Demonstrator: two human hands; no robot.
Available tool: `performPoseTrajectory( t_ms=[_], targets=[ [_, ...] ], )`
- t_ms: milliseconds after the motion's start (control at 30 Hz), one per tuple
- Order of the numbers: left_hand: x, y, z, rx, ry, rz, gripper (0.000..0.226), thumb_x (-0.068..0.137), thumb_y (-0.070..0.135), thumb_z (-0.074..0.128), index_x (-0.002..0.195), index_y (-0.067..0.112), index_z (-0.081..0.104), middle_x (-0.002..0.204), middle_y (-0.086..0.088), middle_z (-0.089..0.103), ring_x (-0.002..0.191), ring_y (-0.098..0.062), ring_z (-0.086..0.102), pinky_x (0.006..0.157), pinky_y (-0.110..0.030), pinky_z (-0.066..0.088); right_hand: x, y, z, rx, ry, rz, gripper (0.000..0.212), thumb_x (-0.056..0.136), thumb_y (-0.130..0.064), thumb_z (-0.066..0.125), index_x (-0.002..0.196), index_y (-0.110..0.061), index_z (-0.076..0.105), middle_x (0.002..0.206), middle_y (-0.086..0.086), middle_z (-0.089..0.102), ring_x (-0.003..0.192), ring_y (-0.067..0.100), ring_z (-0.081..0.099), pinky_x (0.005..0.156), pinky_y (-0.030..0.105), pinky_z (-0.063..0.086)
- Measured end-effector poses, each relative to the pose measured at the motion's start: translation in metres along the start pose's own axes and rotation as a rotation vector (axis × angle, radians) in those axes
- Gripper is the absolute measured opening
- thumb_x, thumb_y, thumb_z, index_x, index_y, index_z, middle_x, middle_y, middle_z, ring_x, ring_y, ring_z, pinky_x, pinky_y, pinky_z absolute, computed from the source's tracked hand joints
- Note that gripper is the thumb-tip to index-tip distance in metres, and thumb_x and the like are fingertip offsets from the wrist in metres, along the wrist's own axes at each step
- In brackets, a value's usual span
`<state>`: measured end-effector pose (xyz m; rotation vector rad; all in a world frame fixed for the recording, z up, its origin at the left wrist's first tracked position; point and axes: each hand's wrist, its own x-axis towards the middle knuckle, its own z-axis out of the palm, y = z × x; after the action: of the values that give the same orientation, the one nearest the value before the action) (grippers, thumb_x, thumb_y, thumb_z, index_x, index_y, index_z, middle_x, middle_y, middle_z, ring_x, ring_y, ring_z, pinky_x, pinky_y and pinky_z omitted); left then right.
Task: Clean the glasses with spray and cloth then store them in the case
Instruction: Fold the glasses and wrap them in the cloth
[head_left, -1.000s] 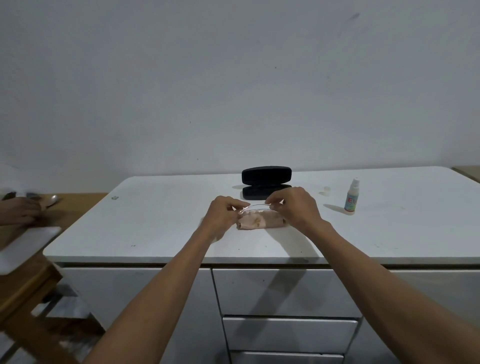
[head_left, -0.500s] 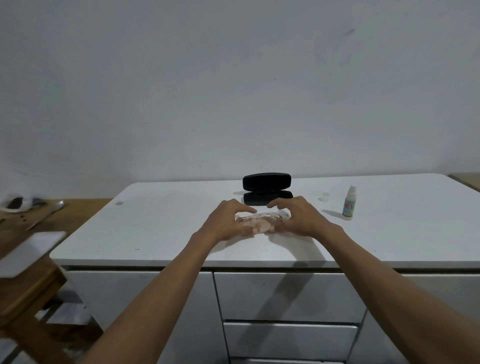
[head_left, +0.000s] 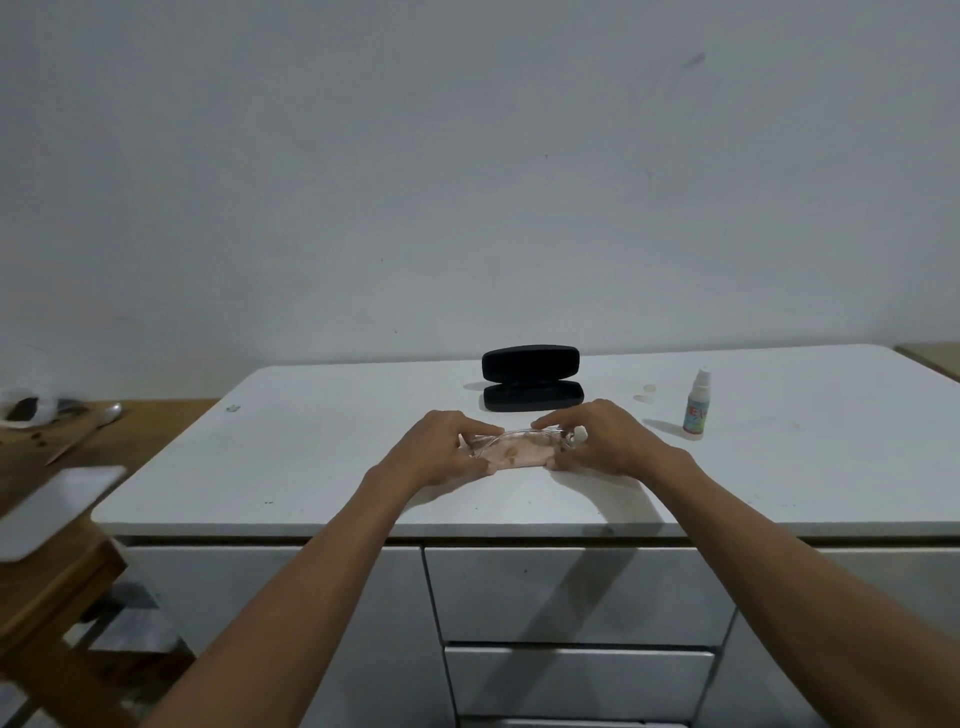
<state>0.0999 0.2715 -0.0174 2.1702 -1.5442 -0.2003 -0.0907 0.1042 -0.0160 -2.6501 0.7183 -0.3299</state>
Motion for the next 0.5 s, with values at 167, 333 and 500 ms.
performPoseTrajectory(
  t_ms=[167, 333, 500],
  targets=[
    [0.000, -0.001, 0.002, 0.064, -0.003, 0.062, 0.052, 0.077, 0.039, 0.076, 0.127, 0.045, 0.066, 0.098, 0.004, 0.068, 0.091, -0.016, 0.057, 0.081, -0.037, 0.053, 0.002, 0.003, 0.001, -0.018, 0.007, -0.049, 0.054, 0.078, -0.041, 0.081, 0.130, -0.040, 0.068, 0.121, -0.002, 0.074, 0.112, 0.020, 0.064, 0.087, 0.029, 0.046],
    [0.000, -0.002, 0.005, 0.015, 0.031, 0.067, 0.050, 0.078, 0.034, 0.077, 0.127, 0.039, 0.069, 0.107, -0.001, 0.073, 0.089, -0.012, 0.057, 0.077, -0.028, 0.048, 0.002, 0.009, 0.002, -0.032, -0.016, -0.058, 0.055, 0.081, -0.046, 0.079, 0.134, -0.040, 0.065, 0.129, -0.002, 0.070, 0.118, 0.019, 0.056, 0.094, 0.031, 0.044],
    [0.000, -0.006, 0.011, 0.014, 0.030, 0.057, 0.056, 0.073, 0.047, 0.067, 0.129, 0.043, 0.066, 0.104, 0.004, 0.061, 0.101, -0.013, 0.052, 0.087, -0.031, 0.046, 0.004, 0.012, 0.004, -0.017, -0.002, -0.073, 0.056, 0.081, -0.047, 0.079, 0.134, -0.042, 0.064, 0.121, -0.003, 0.072, 0.107, 0.012, 0.051, 0.085, 0.028, 0.041]
  ],
)
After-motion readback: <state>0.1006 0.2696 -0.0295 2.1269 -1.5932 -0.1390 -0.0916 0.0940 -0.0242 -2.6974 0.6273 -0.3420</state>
